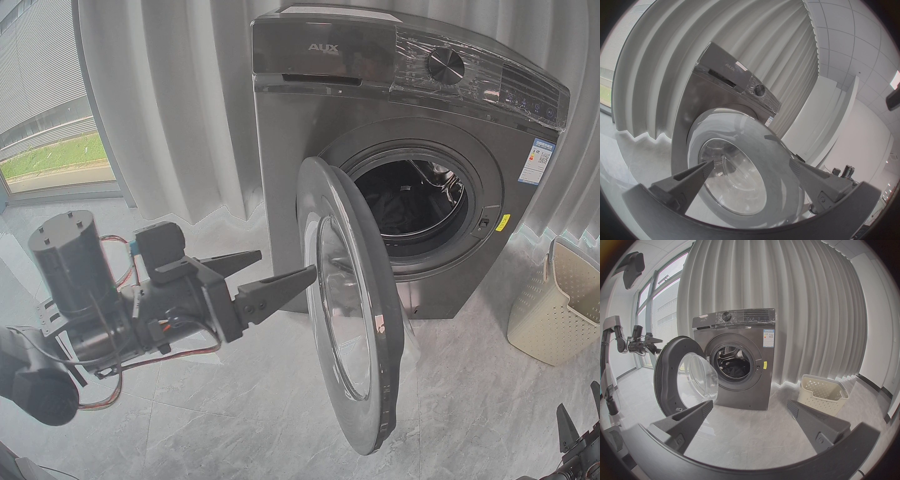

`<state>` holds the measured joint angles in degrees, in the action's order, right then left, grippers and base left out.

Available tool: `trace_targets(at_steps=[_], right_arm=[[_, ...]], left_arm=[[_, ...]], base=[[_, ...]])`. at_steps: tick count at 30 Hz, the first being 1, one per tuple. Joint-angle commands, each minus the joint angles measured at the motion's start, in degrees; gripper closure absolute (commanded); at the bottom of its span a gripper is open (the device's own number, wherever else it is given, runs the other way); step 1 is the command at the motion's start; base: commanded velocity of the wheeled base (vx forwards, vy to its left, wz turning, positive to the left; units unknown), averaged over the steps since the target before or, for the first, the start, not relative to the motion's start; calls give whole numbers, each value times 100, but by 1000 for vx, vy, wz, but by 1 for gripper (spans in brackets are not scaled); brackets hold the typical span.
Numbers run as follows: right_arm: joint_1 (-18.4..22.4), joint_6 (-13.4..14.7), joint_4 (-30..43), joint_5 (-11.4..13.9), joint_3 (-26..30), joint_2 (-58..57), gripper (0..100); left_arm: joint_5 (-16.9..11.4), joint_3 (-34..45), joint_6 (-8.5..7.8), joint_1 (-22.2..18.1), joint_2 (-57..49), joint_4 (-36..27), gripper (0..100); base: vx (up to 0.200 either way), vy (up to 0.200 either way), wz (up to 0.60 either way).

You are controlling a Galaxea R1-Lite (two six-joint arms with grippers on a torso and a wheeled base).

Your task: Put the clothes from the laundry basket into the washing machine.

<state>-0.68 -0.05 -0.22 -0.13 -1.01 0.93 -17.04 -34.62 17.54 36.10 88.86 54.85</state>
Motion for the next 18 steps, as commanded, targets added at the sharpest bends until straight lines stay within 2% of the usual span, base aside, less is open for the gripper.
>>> trace_targets(at_steps=[1,6,11,18], right_arm=[[-2,5,-4,-4,101,-75,0],[-2,5,-4,-4,101,-75,0],[-2,14,-4,-13,101,-75,0],[-2,14,-4,-13,101,-75,0]], left_arm=[[193,-511,188,82,1134,448,0],[395,-985,241,293,1556,474,0],[562,-1275,478,363,1679,606,0],[623,-1187,505,354,1608,712,0]], base=[[0,0,0],[0,0,0],[0,0,0],[0,0,0]])
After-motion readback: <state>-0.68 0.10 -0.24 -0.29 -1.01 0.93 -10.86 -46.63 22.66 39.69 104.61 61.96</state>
